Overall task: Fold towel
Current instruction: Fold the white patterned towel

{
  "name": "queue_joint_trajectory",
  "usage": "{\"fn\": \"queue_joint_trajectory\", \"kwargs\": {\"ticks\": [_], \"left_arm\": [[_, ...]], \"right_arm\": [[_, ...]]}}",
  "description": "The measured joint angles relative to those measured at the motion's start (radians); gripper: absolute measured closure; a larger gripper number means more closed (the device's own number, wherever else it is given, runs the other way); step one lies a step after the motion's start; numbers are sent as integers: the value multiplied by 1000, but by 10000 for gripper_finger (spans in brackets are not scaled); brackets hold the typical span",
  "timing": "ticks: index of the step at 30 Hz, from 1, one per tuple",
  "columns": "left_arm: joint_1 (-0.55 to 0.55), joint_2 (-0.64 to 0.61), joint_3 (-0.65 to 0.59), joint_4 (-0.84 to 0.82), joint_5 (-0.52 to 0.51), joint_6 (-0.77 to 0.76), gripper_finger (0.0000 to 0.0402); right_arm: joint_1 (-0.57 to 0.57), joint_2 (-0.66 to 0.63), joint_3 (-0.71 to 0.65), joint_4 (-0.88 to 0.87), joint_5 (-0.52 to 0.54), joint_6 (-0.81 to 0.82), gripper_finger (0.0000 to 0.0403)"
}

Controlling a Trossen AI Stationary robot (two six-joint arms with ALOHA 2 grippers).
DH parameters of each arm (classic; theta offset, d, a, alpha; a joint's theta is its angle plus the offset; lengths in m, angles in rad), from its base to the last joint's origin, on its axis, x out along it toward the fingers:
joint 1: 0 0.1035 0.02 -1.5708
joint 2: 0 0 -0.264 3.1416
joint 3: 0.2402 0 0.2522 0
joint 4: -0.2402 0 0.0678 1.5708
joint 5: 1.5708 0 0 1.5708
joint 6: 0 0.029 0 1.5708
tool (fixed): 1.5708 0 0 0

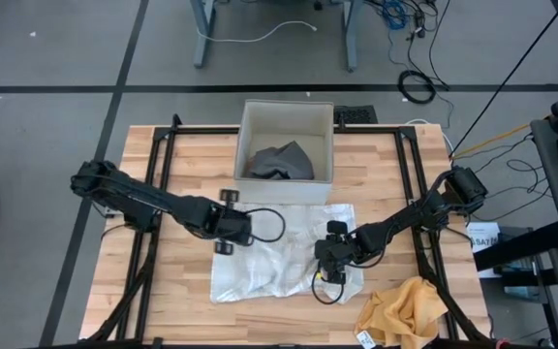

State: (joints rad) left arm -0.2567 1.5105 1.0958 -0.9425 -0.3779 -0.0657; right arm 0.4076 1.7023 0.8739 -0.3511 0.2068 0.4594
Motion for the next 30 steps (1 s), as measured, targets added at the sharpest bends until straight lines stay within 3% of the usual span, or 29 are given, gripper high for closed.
{"fn": "queue_joint_trajectory", "kwargs": {"ticks": [4, 10, 17, 22, 30], "left_arm": [[-13, 6, -1, -164, -5, -108, 401], [-21, 6, -40, -224, 51, -159, 401], [-3, 6, -82, -243, 45, -239, 396], [-3, 6, -84, -170, -12, -223, 342], [22, 6, -84, -158, 16, -239, 261]], "right_arm": [[0, 0, 0, -7, -3, 0, 234], [0, 0, 1, -29, -4, 17, 234], [0, -12, 1, -46, -3, 14, 234], [0, -15, 0, -47, -3, 16, 234], [0, -15, 0, -44, -27, 38, 234]]}}
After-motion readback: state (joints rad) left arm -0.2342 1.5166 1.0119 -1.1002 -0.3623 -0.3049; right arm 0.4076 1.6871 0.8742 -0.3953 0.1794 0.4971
